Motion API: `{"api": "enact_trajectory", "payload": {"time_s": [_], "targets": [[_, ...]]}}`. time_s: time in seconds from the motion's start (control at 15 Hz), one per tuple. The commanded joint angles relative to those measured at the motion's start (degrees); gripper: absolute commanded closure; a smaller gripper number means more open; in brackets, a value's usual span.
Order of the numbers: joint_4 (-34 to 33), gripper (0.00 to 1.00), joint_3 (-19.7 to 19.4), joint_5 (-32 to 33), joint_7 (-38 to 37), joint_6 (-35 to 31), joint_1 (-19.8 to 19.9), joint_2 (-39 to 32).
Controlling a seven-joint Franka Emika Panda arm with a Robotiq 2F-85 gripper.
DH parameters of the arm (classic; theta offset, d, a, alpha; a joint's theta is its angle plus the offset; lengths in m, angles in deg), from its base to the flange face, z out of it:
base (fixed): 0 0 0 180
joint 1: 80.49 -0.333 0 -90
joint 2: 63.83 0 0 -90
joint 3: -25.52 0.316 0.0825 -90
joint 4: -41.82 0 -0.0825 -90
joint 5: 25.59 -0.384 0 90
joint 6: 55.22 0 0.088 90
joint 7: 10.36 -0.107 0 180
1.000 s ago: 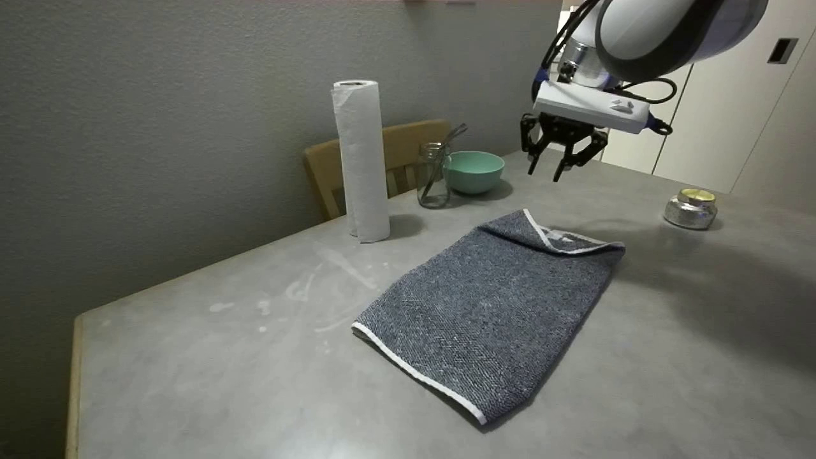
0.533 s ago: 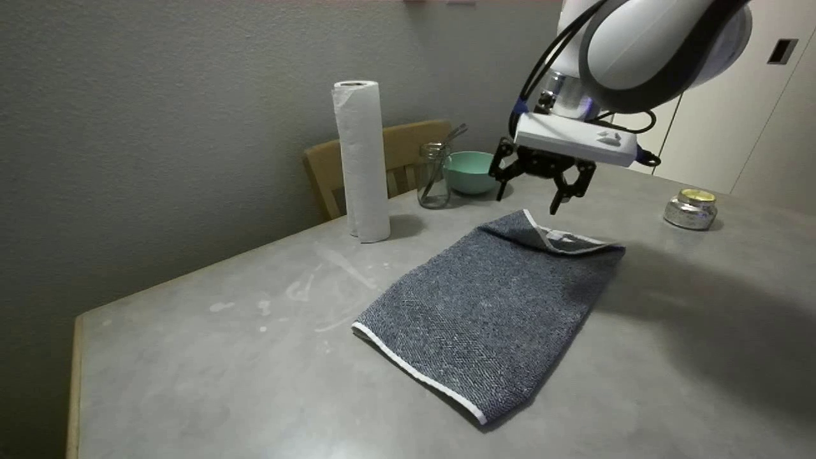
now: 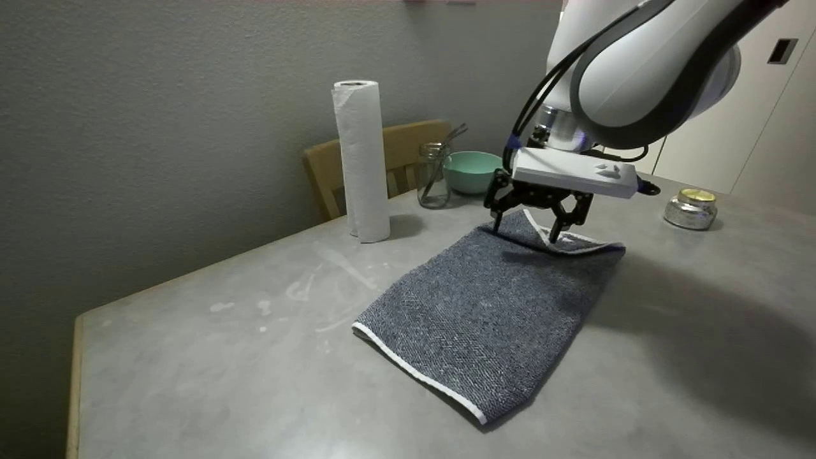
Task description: Unfold the towel
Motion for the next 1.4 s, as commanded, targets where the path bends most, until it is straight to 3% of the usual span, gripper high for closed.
{"api": "enact_trajectory", "payload": {"time_s": [0.0,0.6,0.67,0.73,1.33], "targets": [[0.6,0.00,-0.7,-0.1,3.4,-0.9,1.7,0.5],[-0.1,0.00,-0.3,-2.5,7.4,-1.0,4.7,-1.8],[-0.2,0.18,-0.5,-2.5,7.4,-1.1,4.5,-2.0],[-0.3,0.26,-0.9,-2.2,7.1,-0.9,4.2,-2.1],[-1.7,0.89,-3.4,-0.1,6.0,0.2,2.9,-2.7]]}}
